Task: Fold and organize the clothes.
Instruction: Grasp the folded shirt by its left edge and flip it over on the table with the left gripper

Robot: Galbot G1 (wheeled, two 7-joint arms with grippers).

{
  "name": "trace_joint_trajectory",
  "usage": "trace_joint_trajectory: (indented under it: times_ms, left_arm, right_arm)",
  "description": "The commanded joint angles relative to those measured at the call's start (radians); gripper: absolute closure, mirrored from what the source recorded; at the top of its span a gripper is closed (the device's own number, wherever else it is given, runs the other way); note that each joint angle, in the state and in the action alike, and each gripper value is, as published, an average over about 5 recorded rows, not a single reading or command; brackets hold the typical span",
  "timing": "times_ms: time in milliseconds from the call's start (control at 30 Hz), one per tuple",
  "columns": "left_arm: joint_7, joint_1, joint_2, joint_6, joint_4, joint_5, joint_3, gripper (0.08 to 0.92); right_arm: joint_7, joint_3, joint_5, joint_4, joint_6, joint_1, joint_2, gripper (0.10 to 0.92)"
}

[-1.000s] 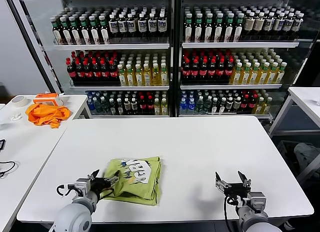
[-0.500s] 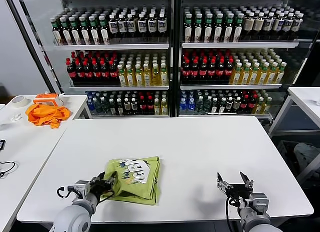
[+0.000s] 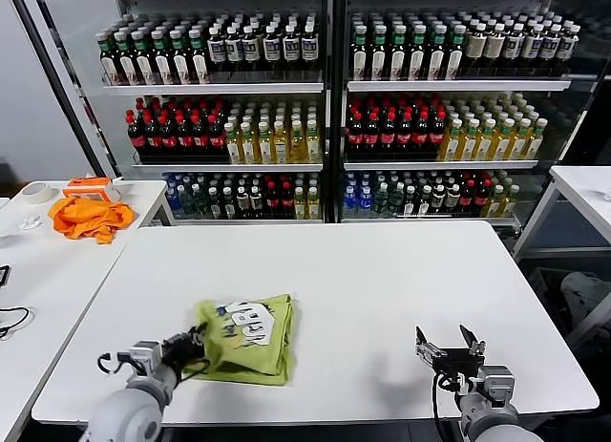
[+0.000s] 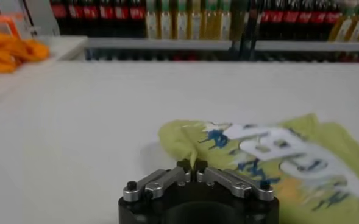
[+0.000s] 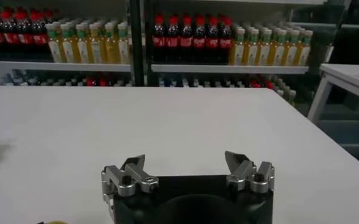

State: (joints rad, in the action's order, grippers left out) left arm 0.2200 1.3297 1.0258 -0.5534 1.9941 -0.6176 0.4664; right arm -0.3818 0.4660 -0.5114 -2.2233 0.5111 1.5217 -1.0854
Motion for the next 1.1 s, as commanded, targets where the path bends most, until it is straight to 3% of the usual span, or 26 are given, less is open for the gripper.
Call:
trace_joint_trajectory:
  times_ms: [33,167,233,300,500,600,700,1100]
  left_arm:
    - [-0.005,0.01,-0.281,-0.026,0.127,-0.077,0.276,0.903]
    - [-0.017,0.064,-0.425,-0.028,0.068,-0.081,0.415,0.903]
    - [-0.016,0.083,-0.441,-0.028,0.061,-0.076,0.427,0.903]
    - [-0.001,0.079,-0.396,-0.027,0.094,-0.061,0.354,0.903]
    - [0.009,0.025,-0.053,-0.026,0.189,0.153,-0.115,0.903]
    - [-0.022,0.008,0.058,-0.025,0.164,0.243,-0.238,0.903]
    - [-0.037,-0.034,0.081,-0.025,0.143,0.262,-0.259,0.903]
    - [-0.03,-0.124,-0.012,-0.025,0.132,0.27,-0.168,0.903]
  right_arm:
    - [0.0,-0.026,0.0,0.011,0.001,-0.023,-0.002,0.203]
    - [0.001,-0.045,0.0,0.021,0.0,-0.038,-0.009,0.203]
    - [0.002,-0.053,0.001,0.023,-0.001,-0.04,-0.012,0.203]
    - [0.002,-0.057,0.001,0.022,-0.001,-0.037,-0.011,0.203]
    - [-0.003,-0.049,0.002,0.019,0.002,-0.028,0.006,0.203]
    - [-0.007,-0.042,0.002,0.015,0.006,-0.024,0.015,0.203]
    - [-0.008,-0.039,0.003,0.016,0.007,-0.022,0.016,0.203]
    - [-0.013,-0.068,0.026,0.023,0.013,-0.046,-0.016,0.203]
